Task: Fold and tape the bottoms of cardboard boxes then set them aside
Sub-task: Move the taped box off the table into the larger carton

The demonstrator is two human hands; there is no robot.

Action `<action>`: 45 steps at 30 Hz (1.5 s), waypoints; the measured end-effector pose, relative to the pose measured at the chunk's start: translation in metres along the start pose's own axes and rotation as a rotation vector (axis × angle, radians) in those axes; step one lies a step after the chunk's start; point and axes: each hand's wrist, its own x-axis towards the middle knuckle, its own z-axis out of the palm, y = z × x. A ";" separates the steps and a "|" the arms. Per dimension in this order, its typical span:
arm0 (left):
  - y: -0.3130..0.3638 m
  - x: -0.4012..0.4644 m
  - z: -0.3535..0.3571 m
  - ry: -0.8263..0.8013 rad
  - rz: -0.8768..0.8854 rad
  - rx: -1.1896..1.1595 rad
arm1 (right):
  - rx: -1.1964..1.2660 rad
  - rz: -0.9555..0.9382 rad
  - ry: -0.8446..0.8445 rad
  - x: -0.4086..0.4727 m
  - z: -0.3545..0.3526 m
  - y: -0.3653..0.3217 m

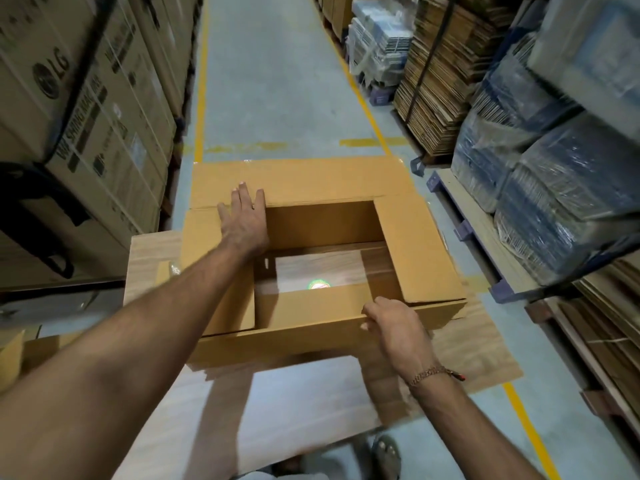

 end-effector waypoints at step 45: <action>-0.094 -0.115 0.031 0.013 -0.622 -0.597 | 0.346 0.768 0.149 0.052 -0.044 0.127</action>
